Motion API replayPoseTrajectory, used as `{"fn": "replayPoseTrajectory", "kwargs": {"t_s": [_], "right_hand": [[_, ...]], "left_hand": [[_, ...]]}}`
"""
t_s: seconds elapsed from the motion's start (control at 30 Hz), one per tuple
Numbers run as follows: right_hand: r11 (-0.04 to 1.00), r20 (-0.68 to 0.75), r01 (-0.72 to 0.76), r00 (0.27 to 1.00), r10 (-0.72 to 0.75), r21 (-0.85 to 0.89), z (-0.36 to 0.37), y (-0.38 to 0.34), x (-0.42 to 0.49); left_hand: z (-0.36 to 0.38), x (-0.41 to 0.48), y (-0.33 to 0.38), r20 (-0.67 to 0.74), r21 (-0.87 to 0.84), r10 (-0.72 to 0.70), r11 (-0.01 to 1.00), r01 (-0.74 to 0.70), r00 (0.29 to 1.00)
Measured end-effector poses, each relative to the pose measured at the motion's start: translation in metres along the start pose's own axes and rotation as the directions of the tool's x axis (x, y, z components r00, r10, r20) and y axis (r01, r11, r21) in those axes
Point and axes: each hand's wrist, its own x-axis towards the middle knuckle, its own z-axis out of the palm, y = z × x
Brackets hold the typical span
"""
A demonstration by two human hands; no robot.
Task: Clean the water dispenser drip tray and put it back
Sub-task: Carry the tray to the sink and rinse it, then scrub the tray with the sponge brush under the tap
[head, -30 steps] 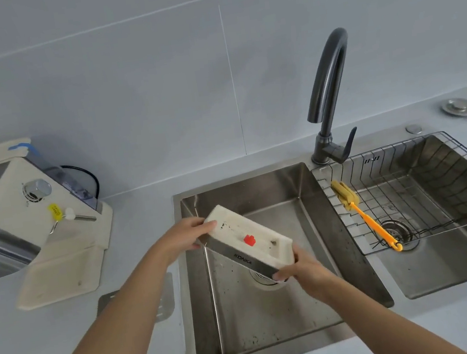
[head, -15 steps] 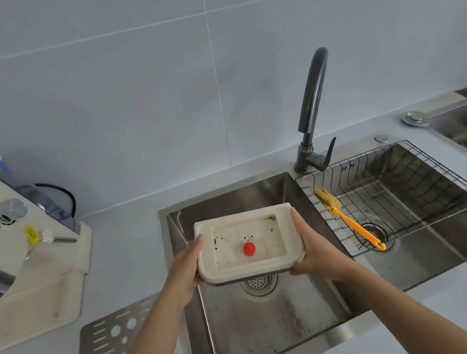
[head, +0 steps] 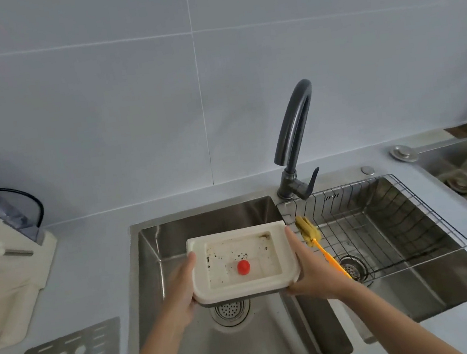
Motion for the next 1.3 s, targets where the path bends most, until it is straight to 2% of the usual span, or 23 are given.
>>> {"fn": "replayPoseTrajectory", "kwargs": {"t_s": [0.07,0.13,0.23,0.3,0.37,0.43,0.5,0.57,0.7,0.77,0.83,0.93,1.03,1.13,1.3], "right_hand": [[0.998,0.061,-0.046,0.997,0.049,-0.051,-0.020,0.009,0.000],[0.990,0.090,-0.140,0.986,0.141,-0.017,-0.042,0.014,0.000],[0.971,-0.048,-0.216,0.974,0.222,0.106,-0.079,0.019,0.016],[0.918,-0.179,-0.312,0.916,0.359,0.244,-0.102,0.023,0.036],[0.750,-0.148,-0.379,0.835,0.529,0.542,-0.122,0.025,0.059],[0.505,-0.007,-0.382,0.793,0.609,0.774,-0.136,0.027,0.082],[0.311,0.099,-0.379,0.757,0.646,0.872,-0.147,0.035,0.105],[0.228,0.148,-0.382,0.739,0.657,0.896,-0.148,0.039,0.124],[0.347,0.081,-0.468,0.680,0.729,0.812,-0.147,0.046,0.145],[0.365,0.042,-0.486,0.643,0.765,0.795,-0.147,0.035,0.143],[0.337,0.028,-0.465,0.619,0.785,0.819,-0.145,0.031,0.142],[0.380,-0.029,-0.415,0.643,0.766,0.827,-0.141,0.025,0.140],[0.427,-0.043,-0.433,0.660,0.750,0.794,-0.139,0.027,0.142],[0.414,-0.041,-0.427,0.655,0.755,0.804,-0.139,0.028,0.142],[0.476,-0.110,-0.434,0.641,0.760,0.765,-0.138,0.029,0.137]], "left_hand": [[0.013,0.002,-0.003,-0.029,-0.009,-0.005,1.000,0.005,1.000],[0.026,0.004,-0.004,-0.047,-0.019,0.000,1.000,-0.001,0.999],[0.039,0.004,-0.002,-0.075,-0.069,0.001,0.998,-0.007,0.997],[0.043,0.004,0.001,-0.088,-0.095,-0.002,0.995,-0.007,0.996],[0.047,0.004,0.004,-0.114,-0.089,0.004,0.996,-0.014,0.993],[0.051,0.004,0.010,-0.118,-0.076,0.009,0.997,-0.018,0.993],[0.054,0.006,0.016,-0.099,-0.057,0.018,0.998,-0.024,0.995],[0.054,0.008,0.021,-0.092,-0.034,0.012,0.999,-0.015,0.996],[0.054,0.014,0.027,-0.112,-0.034,0.004,0.999,-0.008,0.994],[0.055,0.017,0.029,-0.131,-0.039,-0.006,0.999,0.001,0.991],[0.056,0.020,0.030,-0.132,-0.021,-0.024,1.000,0.021,0.991],[0.058,0.022,0.028,-0.116,0.003,-0.029,1.000,0.029,0.993],[0.060,0.023,0.026,-0.126,-0.005,-0.023,1.000,0.023,0.992],[0.060,0.025,0.024,-0.131,-0.006,-0.026,1.000,0.025,0.991],[0.060,0.026,0.023,-0.129,-0.028,-0.023,0.999,0.020,0.991]]}}
